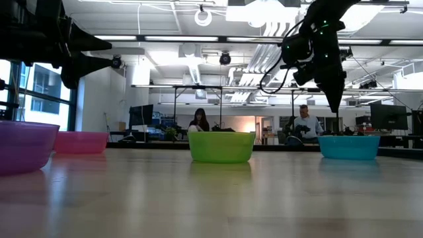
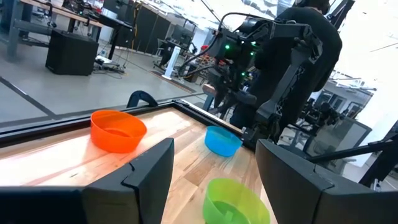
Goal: Nest bowls inside each other
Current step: Stack the blue bowl on the green bowl
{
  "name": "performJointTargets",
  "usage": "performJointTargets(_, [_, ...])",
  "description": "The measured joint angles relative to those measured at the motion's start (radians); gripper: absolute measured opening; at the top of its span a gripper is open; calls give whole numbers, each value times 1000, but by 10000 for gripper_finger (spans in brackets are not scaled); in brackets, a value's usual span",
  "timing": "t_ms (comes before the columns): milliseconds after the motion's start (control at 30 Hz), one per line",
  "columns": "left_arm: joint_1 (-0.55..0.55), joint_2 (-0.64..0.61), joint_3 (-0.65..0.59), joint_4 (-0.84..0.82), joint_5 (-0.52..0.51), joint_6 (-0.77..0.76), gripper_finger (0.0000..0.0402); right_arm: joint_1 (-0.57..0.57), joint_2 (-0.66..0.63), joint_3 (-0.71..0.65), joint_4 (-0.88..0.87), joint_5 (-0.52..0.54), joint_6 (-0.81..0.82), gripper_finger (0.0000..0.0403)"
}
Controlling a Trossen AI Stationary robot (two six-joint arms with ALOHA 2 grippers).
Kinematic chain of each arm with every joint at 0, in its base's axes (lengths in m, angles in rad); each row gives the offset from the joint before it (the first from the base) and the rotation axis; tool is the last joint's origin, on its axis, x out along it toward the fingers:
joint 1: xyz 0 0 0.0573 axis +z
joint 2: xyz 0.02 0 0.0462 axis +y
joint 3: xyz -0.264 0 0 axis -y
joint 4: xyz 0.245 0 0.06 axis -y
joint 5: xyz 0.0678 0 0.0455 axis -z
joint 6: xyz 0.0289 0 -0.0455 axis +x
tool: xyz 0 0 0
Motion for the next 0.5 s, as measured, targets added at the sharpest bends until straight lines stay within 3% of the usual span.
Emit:
performJointTargets(200, [0,0,0,0,0,-11,216,0,6,0,3,-53,-123,140])
performJointTargets(500, [0,0,0,0,0,-19,216,-21,24,0,39,-59,-166,140])
